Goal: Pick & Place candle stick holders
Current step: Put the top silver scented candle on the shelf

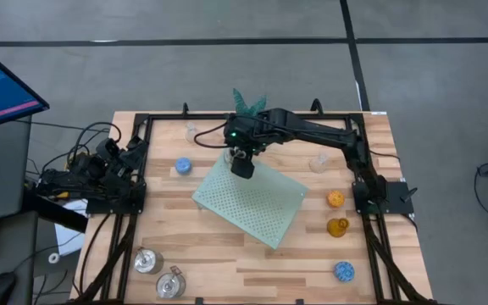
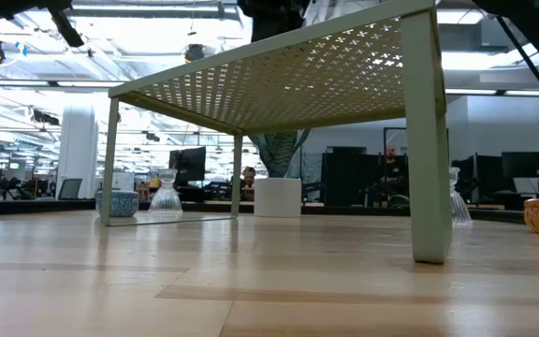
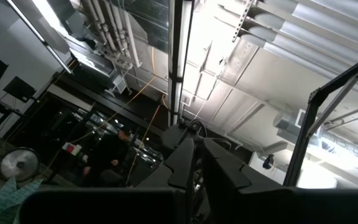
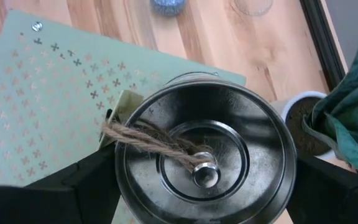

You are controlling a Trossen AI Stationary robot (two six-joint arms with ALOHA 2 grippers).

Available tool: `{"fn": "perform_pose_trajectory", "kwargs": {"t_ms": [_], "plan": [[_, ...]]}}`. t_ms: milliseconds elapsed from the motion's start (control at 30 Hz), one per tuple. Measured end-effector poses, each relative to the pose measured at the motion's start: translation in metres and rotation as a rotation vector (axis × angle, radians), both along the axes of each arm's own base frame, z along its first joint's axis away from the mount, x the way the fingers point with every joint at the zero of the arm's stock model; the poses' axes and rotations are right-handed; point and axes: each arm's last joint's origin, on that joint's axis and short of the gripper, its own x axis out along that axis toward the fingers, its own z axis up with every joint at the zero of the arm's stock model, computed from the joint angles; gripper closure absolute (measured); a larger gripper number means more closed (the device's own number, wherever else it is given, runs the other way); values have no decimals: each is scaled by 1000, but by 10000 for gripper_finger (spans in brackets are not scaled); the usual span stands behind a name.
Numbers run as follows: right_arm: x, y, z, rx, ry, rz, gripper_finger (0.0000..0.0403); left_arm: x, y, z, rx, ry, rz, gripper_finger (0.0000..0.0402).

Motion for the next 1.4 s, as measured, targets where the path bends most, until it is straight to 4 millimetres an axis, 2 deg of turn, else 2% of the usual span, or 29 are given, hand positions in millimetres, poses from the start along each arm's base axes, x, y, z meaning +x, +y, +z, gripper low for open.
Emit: {"fn": "perform_pose_trajectory", "kwargs": {"t_ms": [467,1400], "plan": [[2,1,1,-10,-14,81,47,0,0,0,0,0,0,372],[4,0,4,-18,-50,83,26,0,0,0,0,0,0,372]]}}
